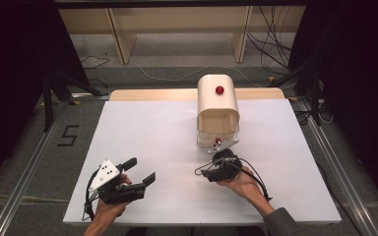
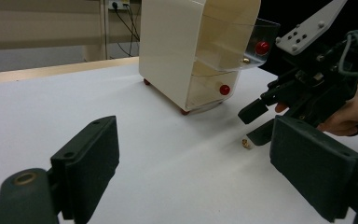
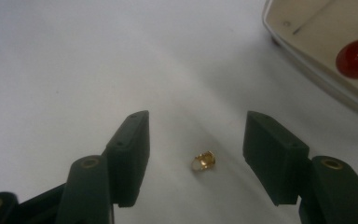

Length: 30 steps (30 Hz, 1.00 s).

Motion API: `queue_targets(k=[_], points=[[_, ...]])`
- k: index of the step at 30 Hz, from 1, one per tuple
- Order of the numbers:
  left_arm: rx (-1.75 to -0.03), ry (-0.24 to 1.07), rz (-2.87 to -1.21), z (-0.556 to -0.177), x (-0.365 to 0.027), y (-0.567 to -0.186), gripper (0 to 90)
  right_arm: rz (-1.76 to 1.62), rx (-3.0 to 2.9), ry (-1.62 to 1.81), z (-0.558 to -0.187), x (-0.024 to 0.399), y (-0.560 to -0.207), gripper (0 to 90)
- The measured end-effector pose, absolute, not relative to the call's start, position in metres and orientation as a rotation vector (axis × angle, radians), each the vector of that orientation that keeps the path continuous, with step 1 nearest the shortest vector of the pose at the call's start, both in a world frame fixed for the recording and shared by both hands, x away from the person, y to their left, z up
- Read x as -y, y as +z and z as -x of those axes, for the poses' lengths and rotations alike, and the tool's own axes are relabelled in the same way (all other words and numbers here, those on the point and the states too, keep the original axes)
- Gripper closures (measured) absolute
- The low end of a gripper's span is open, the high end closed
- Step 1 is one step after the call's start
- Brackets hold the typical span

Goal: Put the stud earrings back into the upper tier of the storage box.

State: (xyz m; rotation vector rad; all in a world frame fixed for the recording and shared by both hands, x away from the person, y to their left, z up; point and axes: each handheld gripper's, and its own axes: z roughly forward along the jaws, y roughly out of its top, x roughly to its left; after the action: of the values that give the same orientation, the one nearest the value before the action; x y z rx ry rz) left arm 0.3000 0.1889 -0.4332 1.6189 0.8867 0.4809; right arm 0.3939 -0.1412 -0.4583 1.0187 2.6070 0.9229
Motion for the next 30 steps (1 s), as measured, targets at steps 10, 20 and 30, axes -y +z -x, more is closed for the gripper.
queue_targets(k=[10,20,30], points=[[-0.882,0.479,-1.624,-0.3,-0.188,-0.433,15.2,-1.047,-2.613,0.856,-0.397,0.141,-0.467,53.4],[-0.88,0.48,-1.623,-0.3,-0.188,-0.433,15.1,-1.013,-2.639,0.794,-0.398,0.139,-0.475,65.4],[-0.881,0.482,-1.624,-0.3,-0.188,-0.433,15.2,-0.993,-2.65,0.8,-0.395,0.138,-0.475,76.8]])
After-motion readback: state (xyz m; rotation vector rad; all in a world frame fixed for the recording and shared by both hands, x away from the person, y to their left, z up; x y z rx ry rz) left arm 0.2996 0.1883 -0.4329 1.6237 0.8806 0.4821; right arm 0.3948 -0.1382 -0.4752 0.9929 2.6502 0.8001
